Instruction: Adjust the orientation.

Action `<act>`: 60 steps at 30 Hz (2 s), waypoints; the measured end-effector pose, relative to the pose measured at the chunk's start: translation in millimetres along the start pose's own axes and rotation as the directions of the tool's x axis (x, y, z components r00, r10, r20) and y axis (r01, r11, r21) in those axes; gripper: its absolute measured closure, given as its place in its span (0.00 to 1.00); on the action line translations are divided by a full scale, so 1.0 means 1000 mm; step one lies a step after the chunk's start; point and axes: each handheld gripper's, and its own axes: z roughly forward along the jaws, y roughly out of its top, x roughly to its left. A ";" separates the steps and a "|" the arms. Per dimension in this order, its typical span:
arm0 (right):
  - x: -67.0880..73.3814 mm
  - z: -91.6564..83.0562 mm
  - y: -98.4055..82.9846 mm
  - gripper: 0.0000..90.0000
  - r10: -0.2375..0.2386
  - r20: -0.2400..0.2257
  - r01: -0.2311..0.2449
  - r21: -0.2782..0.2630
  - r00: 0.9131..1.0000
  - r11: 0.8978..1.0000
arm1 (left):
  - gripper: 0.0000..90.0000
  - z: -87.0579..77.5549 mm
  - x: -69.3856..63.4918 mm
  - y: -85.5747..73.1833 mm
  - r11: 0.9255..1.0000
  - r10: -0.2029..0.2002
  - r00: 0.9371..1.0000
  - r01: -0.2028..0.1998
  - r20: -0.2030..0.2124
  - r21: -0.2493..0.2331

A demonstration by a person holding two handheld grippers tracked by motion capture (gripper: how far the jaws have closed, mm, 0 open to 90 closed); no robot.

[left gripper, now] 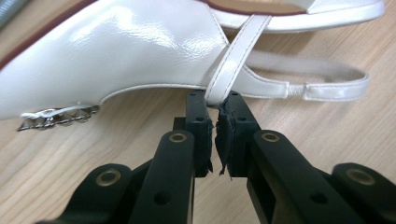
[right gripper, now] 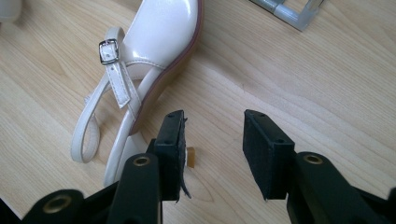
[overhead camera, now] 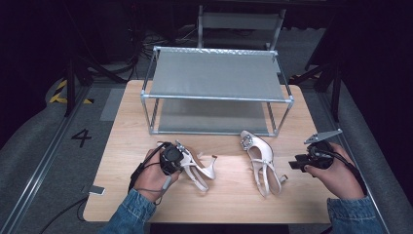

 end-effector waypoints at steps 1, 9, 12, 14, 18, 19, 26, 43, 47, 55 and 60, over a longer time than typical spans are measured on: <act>0.000 0.000 0.000 0.67 0.000 0.003 0.000 0.001 1.000 1.000 | 0.93 -0.003 0.001 0.000 1.000 0.002 1.000 -0.002 -0.004 -0.004; 0.001 -0.002 -0.004 0.66 0.007 0.005 -0.007 0.003 1.000 1.000 | 0.93 -0.029 0.003 0.001 1.000 0.007 0.999 -0.008 -0.040 -0.027; 0.002 -0.003 -0.007 0.66 0.014 0.004 -0.014 0.006 1.000 1.000 | 0.93 -0.035 0.003 0.003 0.999 0.031 0.997 -0.033 -0.065 -0.018; 0.002 -0.003 -0.009 0.66 0.015 0.006 -0.015 0.008 1.000 1.000 | 0.93 -0.036 -0.001 0.009 0.999 0.050 0.996 -0.051 -0.080 -0.016; 0.001 -0.001 -0.013 0.66 0.019 0.010 -0.019 0.016 1.000 1.000 | 0.93 -0.027 -0.010 0.025 0.993 0.114 0.992 -0.114 -0.048 -0.001; 0.002 -0.001 -0.014 0.66 0.026 0.009 -0.026 0.021 1.000 0.999 | 0.93 -0.024 -0.012 0.029 0.993 0.119 0.992 -0.119 -0.033 -0.006; 0.001 -0.003 -0.021 0.66 0.035 0.015 -0.035 0.022 0.999 0.999 | 0.93 -0.010 -0.012 0.046 0.991 0.130 0.991 -0.131 -0.042 -0.036; 0.001 -0.004 -0.026 0.64 0.040 0.020 -0.041 0.029 0.999 0.999 | 0.74 -0.009 -0.009 0.054 0.990 0.075 0.997 -0.076 -0.013 -0.114; 0.001 -0.004 -0.026 0.64 0.041 0.018 -0.041 0.029 0.999 0.999 | 0.64 -0.016 -0.016 0.055 0.988 0.090 0.996 -0.091 -0.008 -0.129; 0.000 -0.005 -0.028 0.63 0.040 0.020 -0.041 0.029 0.999 0.999 | 0.56 -0.029 -0.042 0.059 0.982 0.164 0.985 -0.158 0.054 -0.099; 0.001 -0.005 -0.028 0.63 0.044 0.020 -0.045 0.033 0.999 0.998 | 0.52 -0.032 -0.056 0.063 0.977 0.203 0.974 -0.195 0.101 -0.083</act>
